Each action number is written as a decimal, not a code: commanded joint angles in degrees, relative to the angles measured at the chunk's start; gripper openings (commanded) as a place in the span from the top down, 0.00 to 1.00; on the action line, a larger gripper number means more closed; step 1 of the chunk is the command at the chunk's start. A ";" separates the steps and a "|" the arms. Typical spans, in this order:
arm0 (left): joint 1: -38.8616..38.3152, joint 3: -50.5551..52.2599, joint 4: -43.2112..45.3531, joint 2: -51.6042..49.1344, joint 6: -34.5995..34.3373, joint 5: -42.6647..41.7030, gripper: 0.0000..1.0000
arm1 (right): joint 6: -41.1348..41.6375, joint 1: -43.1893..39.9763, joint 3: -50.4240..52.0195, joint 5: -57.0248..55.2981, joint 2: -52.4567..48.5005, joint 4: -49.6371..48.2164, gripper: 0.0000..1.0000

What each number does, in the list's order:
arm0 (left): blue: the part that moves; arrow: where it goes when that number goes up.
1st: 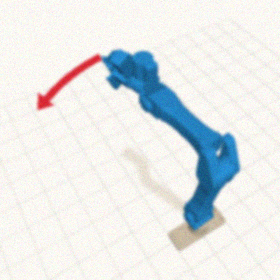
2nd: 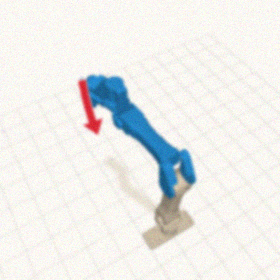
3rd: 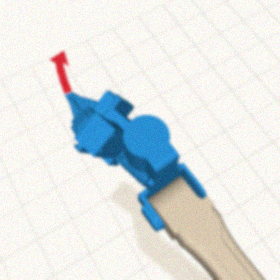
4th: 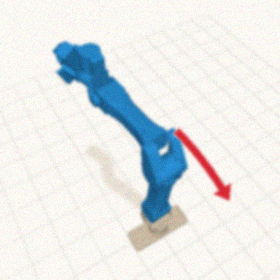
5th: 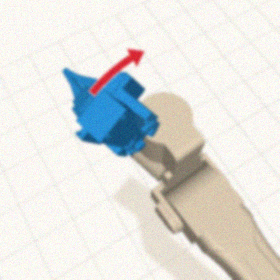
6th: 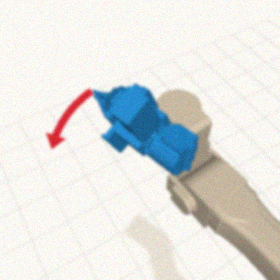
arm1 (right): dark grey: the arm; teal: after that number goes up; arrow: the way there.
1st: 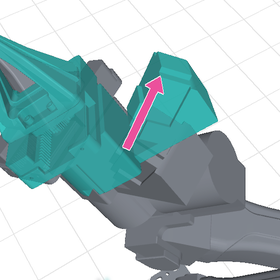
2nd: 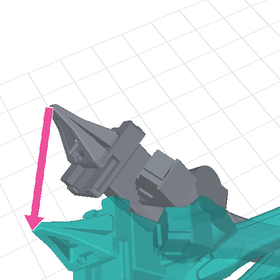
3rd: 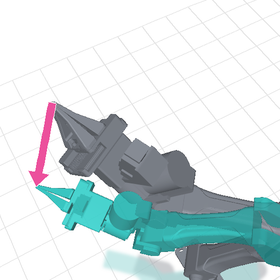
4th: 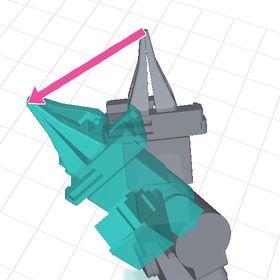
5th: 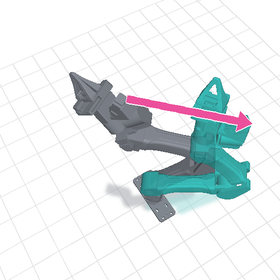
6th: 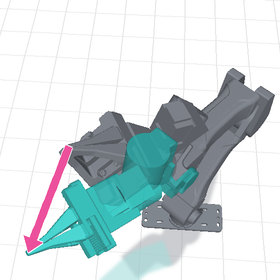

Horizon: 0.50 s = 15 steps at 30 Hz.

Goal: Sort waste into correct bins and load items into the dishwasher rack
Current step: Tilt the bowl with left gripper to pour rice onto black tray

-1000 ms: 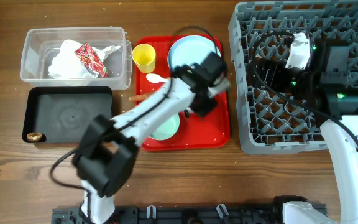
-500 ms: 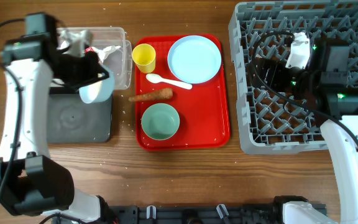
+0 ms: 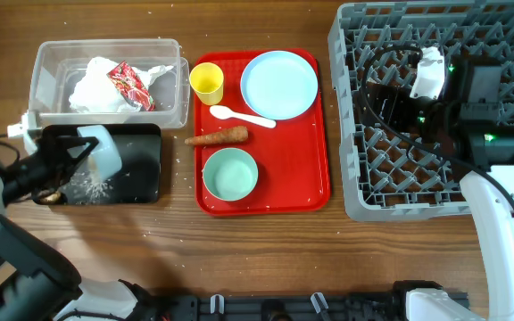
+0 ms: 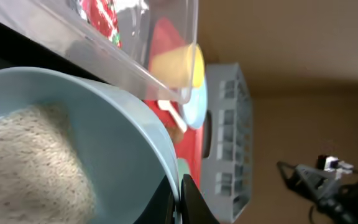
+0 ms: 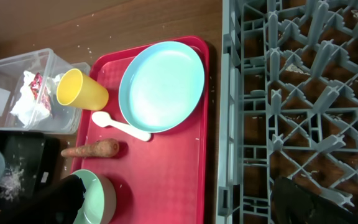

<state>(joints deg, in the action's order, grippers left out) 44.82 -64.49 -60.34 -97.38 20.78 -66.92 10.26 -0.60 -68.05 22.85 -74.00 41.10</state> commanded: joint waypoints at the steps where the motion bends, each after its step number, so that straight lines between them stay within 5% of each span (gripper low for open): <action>1: 5.09 0.90 0.70 0.94 1.53 -9.42 0.96 | 0.35 -0.13 0.13 -0.55 -0.07 -0.11 0.00; 8: 9.46 0.90 1.01 0.94 -0.72 -23.15 0.96 | 0.33 -0.13 0.13 -0.55 -0.07 -0.09 0.00; 11: 9.46 0.90 2.10 0.94 -7.98 -23.43 0.96 | 0.35 -0.13 0.13 -0.55 -0.07 0.11 0.00; 15: 9.46 0.90 2.10 0.94 -9.33 -23.43 0.96 | 0.35 -0.13 0.13 -0.55 -0.07 0.11 0.00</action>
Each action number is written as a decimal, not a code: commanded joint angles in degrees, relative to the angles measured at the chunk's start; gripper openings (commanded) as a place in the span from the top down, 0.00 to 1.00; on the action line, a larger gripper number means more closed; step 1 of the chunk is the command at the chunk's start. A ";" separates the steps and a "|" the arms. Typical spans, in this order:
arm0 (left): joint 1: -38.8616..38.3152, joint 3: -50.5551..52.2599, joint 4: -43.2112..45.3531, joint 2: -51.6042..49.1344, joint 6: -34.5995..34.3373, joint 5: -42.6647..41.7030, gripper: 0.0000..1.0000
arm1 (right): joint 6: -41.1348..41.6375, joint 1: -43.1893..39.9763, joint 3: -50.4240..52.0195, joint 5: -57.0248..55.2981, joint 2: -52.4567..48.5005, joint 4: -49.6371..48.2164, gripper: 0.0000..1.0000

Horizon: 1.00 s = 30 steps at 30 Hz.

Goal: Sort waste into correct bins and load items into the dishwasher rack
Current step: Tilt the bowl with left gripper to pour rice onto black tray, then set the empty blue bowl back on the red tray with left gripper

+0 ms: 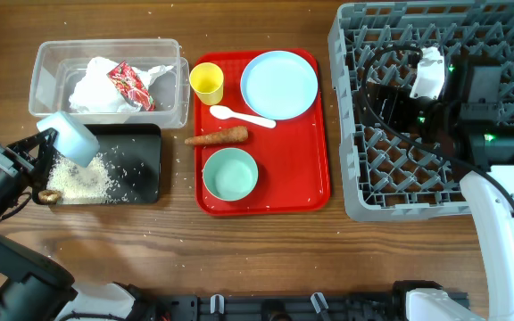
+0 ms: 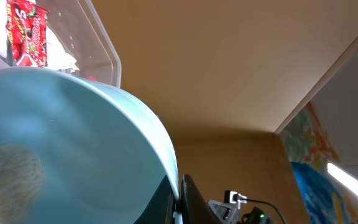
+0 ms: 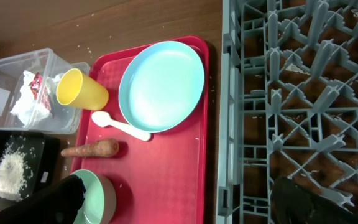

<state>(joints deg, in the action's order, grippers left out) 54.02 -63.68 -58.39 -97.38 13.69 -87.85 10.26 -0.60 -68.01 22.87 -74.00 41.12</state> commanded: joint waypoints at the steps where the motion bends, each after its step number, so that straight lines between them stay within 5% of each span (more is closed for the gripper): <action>1: 0.26 0.09 0.13 0.94 -2.89 -2.47 0.96 | 0.35 -0.13 0.09 -0.57 -0.07 0.09 0.00; 12: 0.09 0.02 -1.16 0.96 -3.72 -2.45 0.96 | 0.42 -0.13 0.09 -0.55 -0.07 0.09 0.00; 17: -8.41 -5.38 -1.16 4.42 -3.74 0.46 0.96 | 0.44 -0.13 0.09 -0.42 -0.07 0.04 0.00; 24: -40.79 -17.53 11.26 7.08 -15.96 25.75 0.96 | 0.44 -0.13 0.09 -0.37 -0.07 0.04 0.00; 28: -67.58 -17.51 17.33 5.35 -17.07 62.36 0.96 | 0.37 -0.13 0.09 -0.39 -0.07 -0.04 0.00; 30: -80.21 -17.51 18.32 2.32 -10.71 77.68 0.96 | 0.42 -0.13 0.09 -0.37 -0.07 -0.11 0.00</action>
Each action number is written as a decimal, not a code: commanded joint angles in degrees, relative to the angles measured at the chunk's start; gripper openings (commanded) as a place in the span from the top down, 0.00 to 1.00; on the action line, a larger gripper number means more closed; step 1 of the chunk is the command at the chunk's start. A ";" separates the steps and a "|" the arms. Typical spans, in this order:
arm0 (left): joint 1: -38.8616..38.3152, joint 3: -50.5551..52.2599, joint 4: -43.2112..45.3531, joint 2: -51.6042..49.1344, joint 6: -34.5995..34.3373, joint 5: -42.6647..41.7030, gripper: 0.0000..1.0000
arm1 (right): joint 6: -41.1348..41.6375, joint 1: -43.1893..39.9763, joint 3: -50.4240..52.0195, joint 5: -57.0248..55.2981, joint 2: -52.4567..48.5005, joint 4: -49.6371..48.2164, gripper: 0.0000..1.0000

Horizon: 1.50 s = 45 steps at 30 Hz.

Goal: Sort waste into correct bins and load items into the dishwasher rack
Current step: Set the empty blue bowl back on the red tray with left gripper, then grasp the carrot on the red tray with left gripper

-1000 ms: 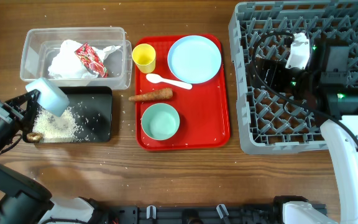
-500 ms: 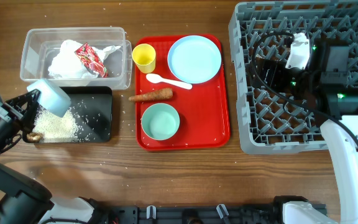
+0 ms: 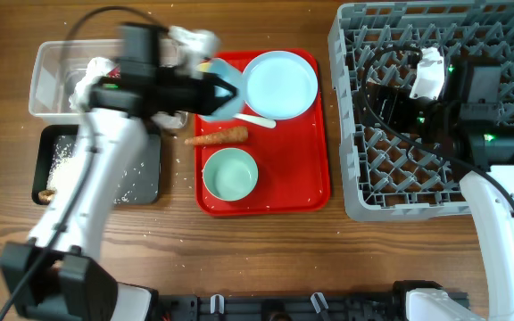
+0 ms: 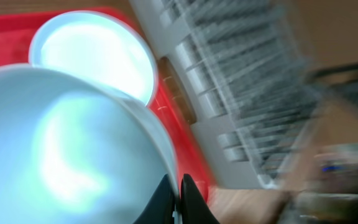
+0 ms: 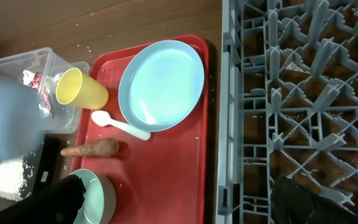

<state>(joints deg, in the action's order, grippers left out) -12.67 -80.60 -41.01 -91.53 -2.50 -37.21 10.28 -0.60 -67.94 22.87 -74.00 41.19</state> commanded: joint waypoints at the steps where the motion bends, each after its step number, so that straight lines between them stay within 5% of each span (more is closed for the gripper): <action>1: -16.46 -0.59 1.07 -4.72 7.63 29.83 0.96 | 0.39 -0.13 0.02 -0.37 -0.07 -0.17 0.00; 3: -24.41 -0.59 1.40 -9.29 10.45 36.59 0.96 | 0.37 -0.13 0.02 -0.37 -0.07 -0.11 0.00; 10: -34.56 -0.46 0.90 -17.64 15.85 37.11 0.96 | 0.37 -0.13 0.02 -0.39 -0.07 0.02 0.00; 14: -34.84 -0.02 -1.33 -18.16 15.87 37.11 0.85 | 0.33 -0.13 0.02 -0.39 -0.07 0.00 0.00; 16: -34.84 -0.02 -2.91 -18.16 15.82 37.11 0.67 | 0.31 -0.13 0.02 -0.42 -0.07 -0.02 0.00; 18: -34.67 -0.11 -2.69 -17.97 14.53 37.13 0.62 | 0.26 -0.13 0.02 -0.39 -0.07 -0.02 0.00; 25: -25.81 -7.10 -3.56 -11.61 8.11 37.09 0.37 | 0.68 -0.13 0.02 -0.35 -0.07 -1.70 0.00; 28: -21.24 -8.96 -3.50 -8.76 2.78 36.54 0.27 | 7.32 -0.13 0.02 0.04 -0.07 -3.74 0.00; 30: -16.92 -9.16 -3.37 -7.10 -0.11 32.81 0.16 | 1.75 -0.13 0.02 4.92 -0.07 -6.32 0.00; 37: -3.10 -9.16 -5.86 -6.62 -8.37 22.67 0.15 | 1.20 5.73 -3.67 -2.86 -0.07 -3.10 0.01; 41: -3.06 -9.07 -13.49 -7.02 7.72 23.89 0.23 | 1.27 14.45 -5.86 -15.54 -0.50 0.31 0.00; 45: -5.62 -7.43 -16.76 -11.17 20.48 28.96 0.20 | 1.70 15.06 -5.84 -15.61 -1.57 0.28 0.00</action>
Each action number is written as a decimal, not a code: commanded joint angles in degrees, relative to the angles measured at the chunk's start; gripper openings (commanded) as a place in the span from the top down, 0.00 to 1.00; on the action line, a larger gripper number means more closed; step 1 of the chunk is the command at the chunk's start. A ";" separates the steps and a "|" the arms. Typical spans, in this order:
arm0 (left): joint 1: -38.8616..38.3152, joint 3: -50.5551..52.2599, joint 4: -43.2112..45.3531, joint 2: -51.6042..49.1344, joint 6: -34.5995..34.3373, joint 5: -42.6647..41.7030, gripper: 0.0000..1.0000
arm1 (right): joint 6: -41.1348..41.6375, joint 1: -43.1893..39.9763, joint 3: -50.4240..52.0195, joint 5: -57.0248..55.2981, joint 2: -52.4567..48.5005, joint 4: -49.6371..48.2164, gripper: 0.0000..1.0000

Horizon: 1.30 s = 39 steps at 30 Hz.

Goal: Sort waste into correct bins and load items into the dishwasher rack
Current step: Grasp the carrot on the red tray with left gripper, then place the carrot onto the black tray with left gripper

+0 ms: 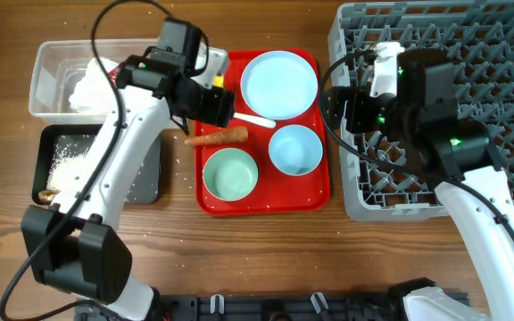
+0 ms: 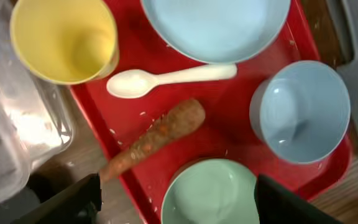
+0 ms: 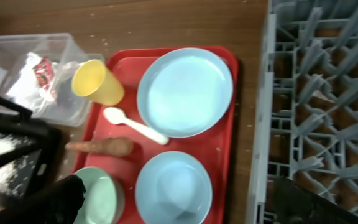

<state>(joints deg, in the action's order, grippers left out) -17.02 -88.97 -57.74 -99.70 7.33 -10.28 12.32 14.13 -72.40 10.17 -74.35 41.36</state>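
Note:
An empty light-blue bowl point(image 1: 294, 149) stands upright on the red tray point(image 1: 315, 192), to the right of a green bowl point(image 1: 230, 174). A blue plate point(image 1: 279, 82), a white spoon point(image 1: 252, 119), a carrot point(image 1: 217, 136) and a yellow cup point(image 2: 64, 40) share the tray. My left gripper point(image 1: 219, 107) hangs open over the tray's left part, nothing between its fingers point(image 2: 73, 199). At the tray's right edge my right gripper point(image 1: 339, 105) is open above the blue bowl point(image 3: 173, 186). The grey dishwasher rack point(image 1: 444, 107) is on the right.
A clear bin point(image 1: 105, 80) holding crumpled paper and a red wrapper sits at the back left. In front of it lies a black tray point(image 1: 96, 165) with a pile of rice and a brown scrap. Loose grains lie on the wooden table.
The blue bowl left my left gripper and now stands on the red tray beside the green bowl. The left gripper is open. My right arm has moved from over the rack to the tray's edge.
My left gripper held the blue bowl tipped over the black tray with rice in it. Then the rice lay piled on that tray. Later the empty bowl was over the red tray, and now it stands there, released.

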 commanded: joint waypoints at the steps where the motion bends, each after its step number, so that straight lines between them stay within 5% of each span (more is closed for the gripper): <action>1: -1.55 1.07 -0.20 -4.72 12.07 2.05 0.20 | -0.35 0.33 -1.38 -2.93 -1.20 0.26 0.00; 15: -1.09 1.29 3.34 -23.82 14.80 4.61 0.45 | -0.35 0.26 -1.38 -4.24 -1.20 1.62 0.00; 17: -1.09 1.81 4.57 -24.06 14.80 4.59 0.64 | -0.35 0.26 -1.36 -4.26 -1.20 1.81 0.00; 19: -1.09 1.81 4.79 -24.06 14.78 4.61 0.96 | -0.39 0.26 -1.38 -4.26 -1.20 1.88 0.00; 26: -1.09 -3.98 1.31 -17.49 13.22 1.27 0.96 | -0.44 0.26 -1.36 -4.48 -1.20 1.53 0.00; 32: 4.37 -8.61 -7.98 2.54 -10.47 9.22 0.96 | -0.81 0.26 -1.38 -4.46 -1.20 1.53 0.00; 36: 21.84 -8.52 -17.79 7.87 -21.88 14.47 0.96 | -0.83 0.26 -1.38 -4.46 -1.20 0.92 0.00; 39: 38.21 -4.20 -16.79 7.87 -34.77 14.43 0.96 | -1.81 0.26 -1.38 -4.46 -1.20 0.70 0.00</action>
<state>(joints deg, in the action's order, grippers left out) 12.36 -96.38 -75.68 -92.29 -15.00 2.76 11.84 14.13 -72.49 6.92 -75.02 42.28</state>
